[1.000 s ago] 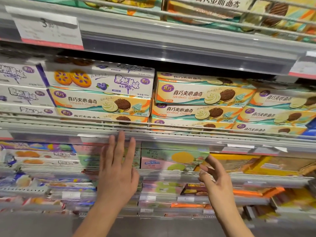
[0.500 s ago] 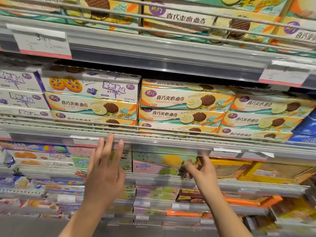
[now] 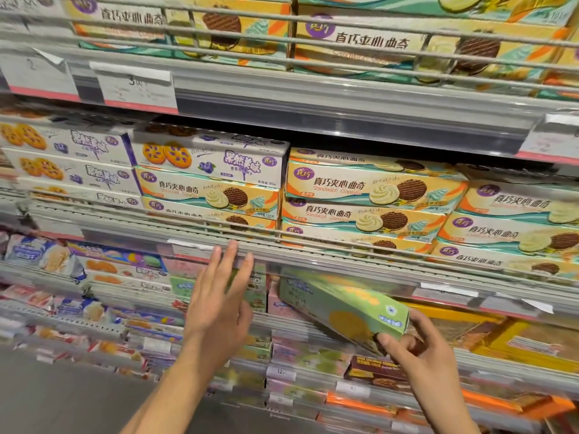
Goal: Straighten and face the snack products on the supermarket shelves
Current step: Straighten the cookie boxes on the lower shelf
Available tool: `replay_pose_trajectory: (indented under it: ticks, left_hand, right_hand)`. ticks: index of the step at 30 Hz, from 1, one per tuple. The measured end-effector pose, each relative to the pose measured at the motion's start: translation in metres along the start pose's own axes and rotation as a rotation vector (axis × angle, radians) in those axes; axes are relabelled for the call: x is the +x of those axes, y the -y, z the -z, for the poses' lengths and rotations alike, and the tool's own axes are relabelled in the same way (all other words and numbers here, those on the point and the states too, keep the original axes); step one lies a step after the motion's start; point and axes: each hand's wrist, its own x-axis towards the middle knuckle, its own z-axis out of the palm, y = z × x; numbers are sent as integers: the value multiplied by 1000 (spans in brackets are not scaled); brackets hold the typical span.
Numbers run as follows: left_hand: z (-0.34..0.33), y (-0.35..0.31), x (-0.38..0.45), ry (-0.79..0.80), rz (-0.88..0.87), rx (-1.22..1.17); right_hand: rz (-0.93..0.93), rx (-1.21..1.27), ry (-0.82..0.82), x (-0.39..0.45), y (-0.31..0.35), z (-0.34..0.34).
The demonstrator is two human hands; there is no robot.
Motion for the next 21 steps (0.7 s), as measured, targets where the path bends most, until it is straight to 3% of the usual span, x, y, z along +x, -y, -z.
replay_pose_trajectory:
  ticks: [6,10,12,15,18,21]
  left_hand:
    - [0,1,1,-5,-20,-33]
    - [15,-25,-13,-102,265,-261]
    - [20,-32,-23,-117,316,-475]
    - [22,-39,-38,76,388,-837]
    - [12,-42,-57,291,425,-888]
    - [11,-35,-70,341,498,-931]
  right_hand:
    - [-48,84,13,-9,-12,31]
    - [-101,168,130,-9,-20,49]
    - [-125,179,188,-11,-23,50]
    - [-168,263,243,-12,-21,40]
    - [-196,375,279,-12,-20,20]
    - [-236,380,324,-12,-27,-5]
